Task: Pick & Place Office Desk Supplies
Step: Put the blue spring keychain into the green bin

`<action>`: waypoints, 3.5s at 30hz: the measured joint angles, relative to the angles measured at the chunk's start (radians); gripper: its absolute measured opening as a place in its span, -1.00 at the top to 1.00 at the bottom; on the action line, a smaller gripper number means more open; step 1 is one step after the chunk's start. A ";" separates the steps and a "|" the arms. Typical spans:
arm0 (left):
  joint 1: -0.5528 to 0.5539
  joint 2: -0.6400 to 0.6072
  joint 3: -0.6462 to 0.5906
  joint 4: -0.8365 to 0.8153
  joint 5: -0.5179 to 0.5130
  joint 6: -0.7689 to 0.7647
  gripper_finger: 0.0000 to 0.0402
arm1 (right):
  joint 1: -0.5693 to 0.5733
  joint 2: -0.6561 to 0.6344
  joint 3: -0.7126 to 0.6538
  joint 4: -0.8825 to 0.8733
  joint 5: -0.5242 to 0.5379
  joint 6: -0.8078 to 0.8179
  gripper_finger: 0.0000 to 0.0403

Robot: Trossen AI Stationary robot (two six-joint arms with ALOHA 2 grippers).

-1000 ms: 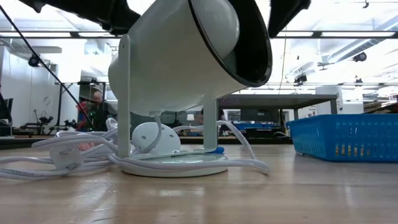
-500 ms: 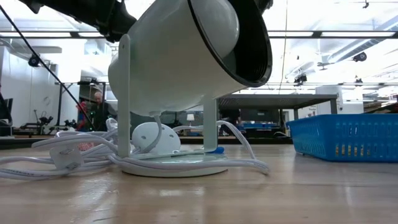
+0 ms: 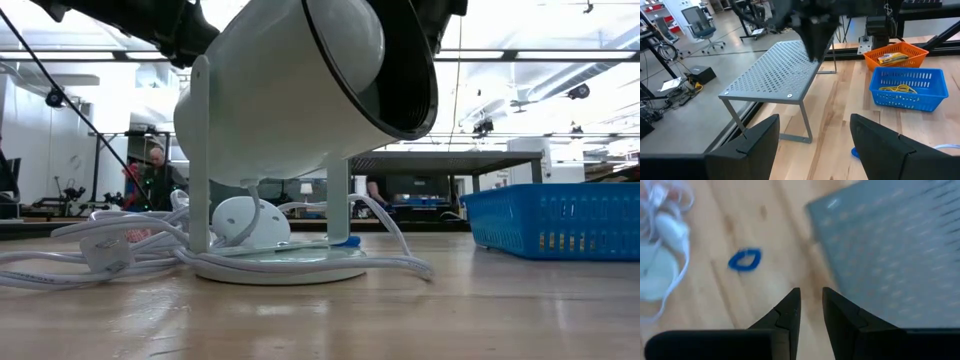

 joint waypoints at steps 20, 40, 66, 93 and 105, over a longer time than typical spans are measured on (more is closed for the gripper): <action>0.000 0.000 0.000 -0.004 0.000 -0.051 -0.22 | 0.154 -0.001 -0.379 0.281 0.000 0.068 0.71; 0.003 0.000 0.000 -0.008 -0.015 -0.099 -0.22 | 0.207 0.066 -0.364 0.408 0.193 0.714 0.71; 0.029 0.000 -0.002 -0.070 -0.079 -0.096 -0.22 | 0.296 0.240 -0.254 0.550 0.004 0.586 0.71; 0.044 0.000 -0.003 -0.076 -0.078 -0.099 -0.22 | 0.356 0.235 -0.222 0.473 0.022 0.346 0.71; 0.046 0.000 -0.003 -0.076 -0.078 -0.099 -0.22 | 0.352 0.235 -0.286 0.475 0.118 0.321 0.70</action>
